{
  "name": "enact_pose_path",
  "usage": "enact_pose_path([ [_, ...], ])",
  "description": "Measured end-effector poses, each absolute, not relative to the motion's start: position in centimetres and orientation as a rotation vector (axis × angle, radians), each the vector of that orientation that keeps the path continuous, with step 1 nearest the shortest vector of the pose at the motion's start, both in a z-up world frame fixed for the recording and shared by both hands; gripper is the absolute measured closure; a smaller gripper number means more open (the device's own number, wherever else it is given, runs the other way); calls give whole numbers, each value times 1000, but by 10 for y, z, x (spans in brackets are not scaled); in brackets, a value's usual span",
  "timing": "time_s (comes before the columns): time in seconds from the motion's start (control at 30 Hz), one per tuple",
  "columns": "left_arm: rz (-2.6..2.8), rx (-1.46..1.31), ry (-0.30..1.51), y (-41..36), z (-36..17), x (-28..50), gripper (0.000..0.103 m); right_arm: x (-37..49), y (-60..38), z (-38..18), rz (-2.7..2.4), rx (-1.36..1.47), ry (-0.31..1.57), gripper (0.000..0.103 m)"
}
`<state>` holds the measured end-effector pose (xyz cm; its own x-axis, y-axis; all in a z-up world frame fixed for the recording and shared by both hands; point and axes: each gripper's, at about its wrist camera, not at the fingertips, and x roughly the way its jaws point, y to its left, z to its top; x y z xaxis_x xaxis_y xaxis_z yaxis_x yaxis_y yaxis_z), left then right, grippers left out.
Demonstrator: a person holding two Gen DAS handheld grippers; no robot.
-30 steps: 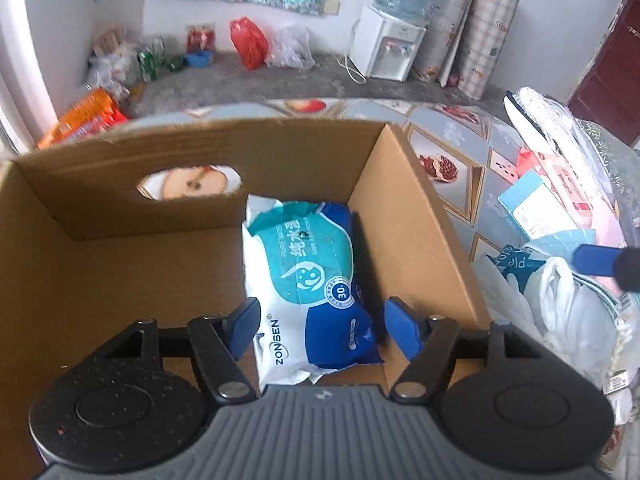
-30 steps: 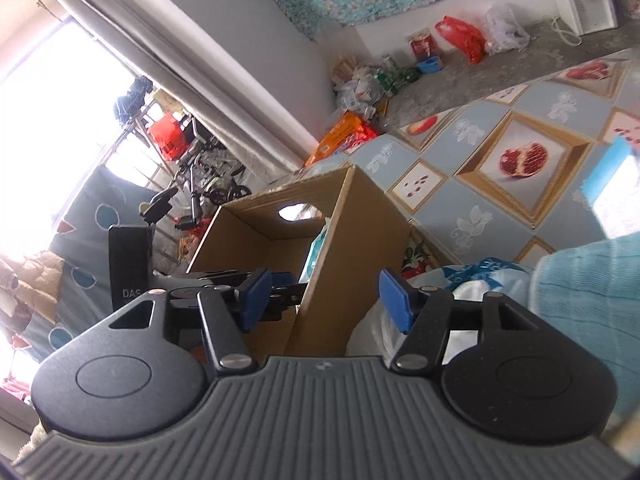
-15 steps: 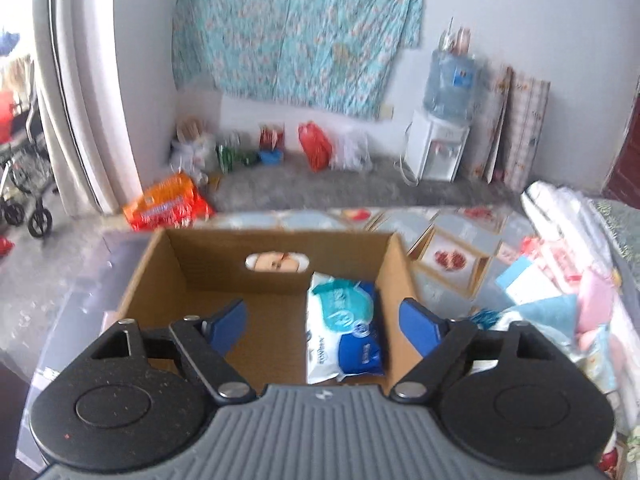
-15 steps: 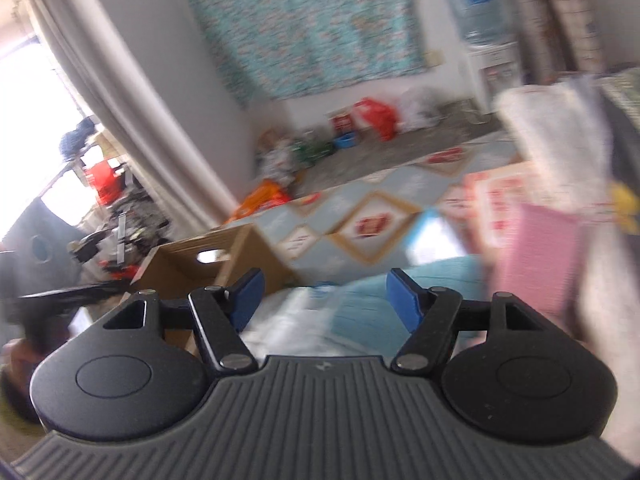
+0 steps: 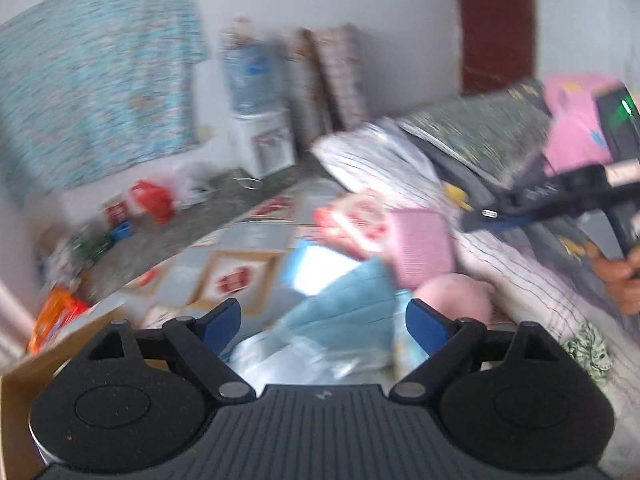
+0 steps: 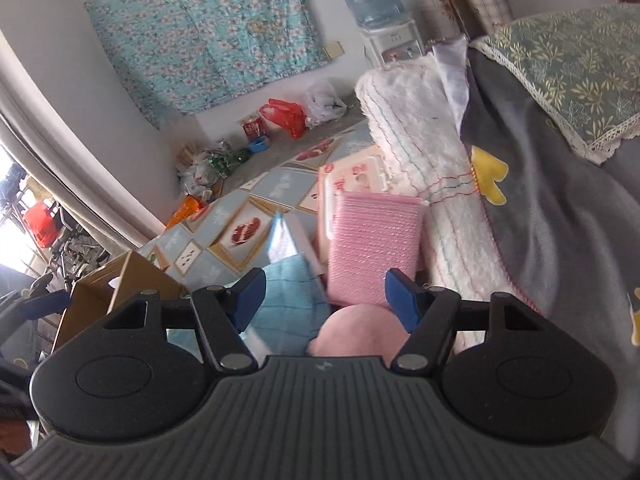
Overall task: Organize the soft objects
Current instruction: 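Close the right gripper on the pink mesh sponge and lift it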
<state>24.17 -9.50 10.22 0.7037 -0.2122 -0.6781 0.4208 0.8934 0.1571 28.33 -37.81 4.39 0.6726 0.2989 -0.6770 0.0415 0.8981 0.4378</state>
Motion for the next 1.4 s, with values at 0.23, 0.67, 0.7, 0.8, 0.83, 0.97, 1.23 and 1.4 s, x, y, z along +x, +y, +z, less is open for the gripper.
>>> enact_pose_path([
  [0.23, -454, 378, 769, -160, 54, 300, 22, 331, -394, 8, 137, 490, 900, 51],
  [0.67, -543, 385, 966, -213, -11, 390, 49, 391, -414, -50, 146, 592, 971, 54],
  [0.7, -545, 383, 978, -216, -14, 393, 47, 393, -414, -50, 151, 596, 972, 54],
  [0.8, -547, 363, 1021, -220, -20, 402, 35, 400, -413, -54, 168, 617, 974, 53],
  [0.83, -547, 358, 1023, -221, -21, 403, 34, 401, -414, -55, 173, 626, 975, 53],
  [0.97, -543, 366, 1026, -227, -24, 404, 27, 401, -417, -58, 182, 648, 972, 53],
  [1.23, -551, 354, 1042, -232, -22, 400, 28, 394, -413, -52, 192, 629, 943, 60],
  [1.4, -541, 329, 985, -226, -6, 390, 32, 384, -410, -37, 195, 623, 911, 60],
])
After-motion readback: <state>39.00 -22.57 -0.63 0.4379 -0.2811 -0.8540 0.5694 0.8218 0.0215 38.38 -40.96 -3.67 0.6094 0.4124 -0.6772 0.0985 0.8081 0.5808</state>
